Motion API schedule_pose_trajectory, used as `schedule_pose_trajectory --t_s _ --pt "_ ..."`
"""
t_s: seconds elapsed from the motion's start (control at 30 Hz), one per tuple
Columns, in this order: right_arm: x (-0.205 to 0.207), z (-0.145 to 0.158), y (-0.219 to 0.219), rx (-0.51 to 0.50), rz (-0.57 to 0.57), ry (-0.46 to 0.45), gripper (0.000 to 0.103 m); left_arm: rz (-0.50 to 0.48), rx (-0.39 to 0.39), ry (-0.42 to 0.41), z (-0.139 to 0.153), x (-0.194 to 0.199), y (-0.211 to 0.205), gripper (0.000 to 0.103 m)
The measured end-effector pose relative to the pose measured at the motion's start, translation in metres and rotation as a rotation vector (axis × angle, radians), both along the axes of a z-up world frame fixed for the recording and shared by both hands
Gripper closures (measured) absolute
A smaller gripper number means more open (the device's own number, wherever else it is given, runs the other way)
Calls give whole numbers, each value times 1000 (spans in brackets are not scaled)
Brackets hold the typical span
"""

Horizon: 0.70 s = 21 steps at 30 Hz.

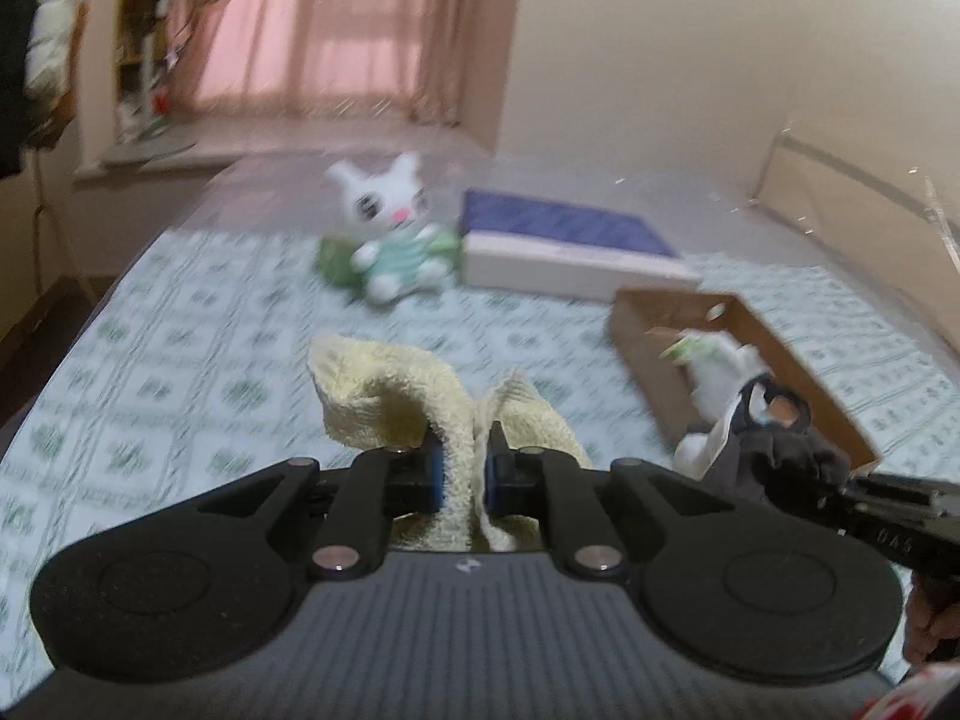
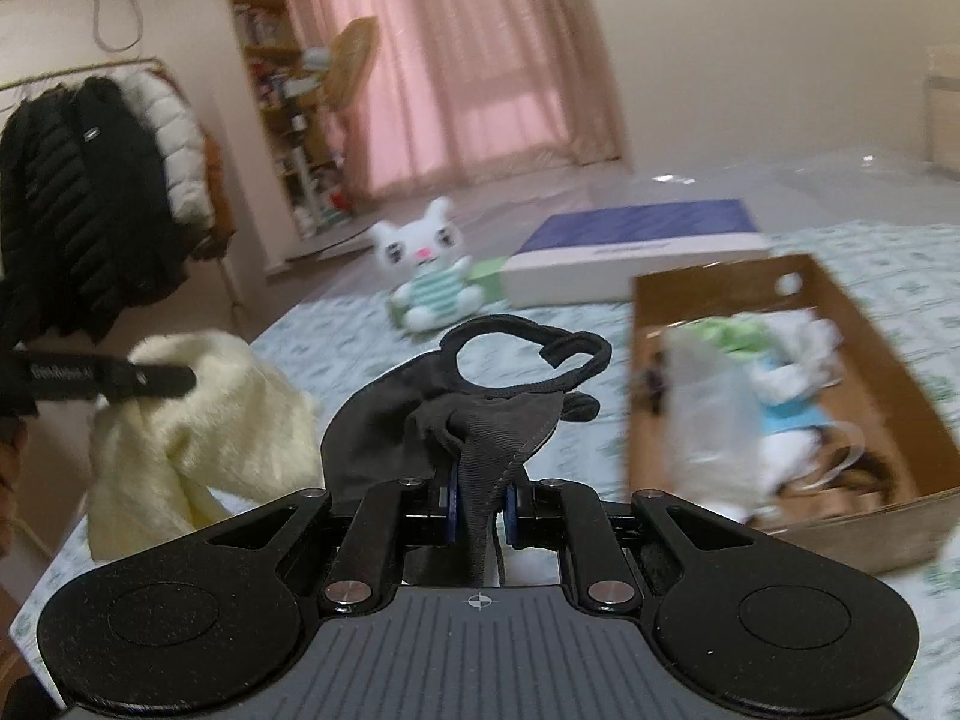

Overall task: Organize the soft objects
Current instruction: 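Carry the towel and mask over the cardboard box with both grippers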

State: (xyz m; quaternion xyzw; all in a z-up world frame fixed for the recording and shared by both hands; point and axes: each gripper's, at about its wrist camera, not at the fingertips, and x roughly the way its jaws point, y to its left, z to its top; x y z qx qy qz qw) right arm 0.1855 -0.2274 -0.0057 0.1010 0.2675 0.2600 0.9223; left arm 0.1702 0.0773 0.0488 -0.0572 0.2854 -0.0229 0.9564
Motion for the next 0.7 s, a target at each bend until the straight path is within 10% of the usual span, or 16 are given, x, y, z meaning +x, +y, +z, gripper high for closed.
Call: schedule_pose_trajectory --t_s 0.7 --pt "66 12 -141 -131 -288 -27 89 -291 -141 -31 31 158 -216 93"
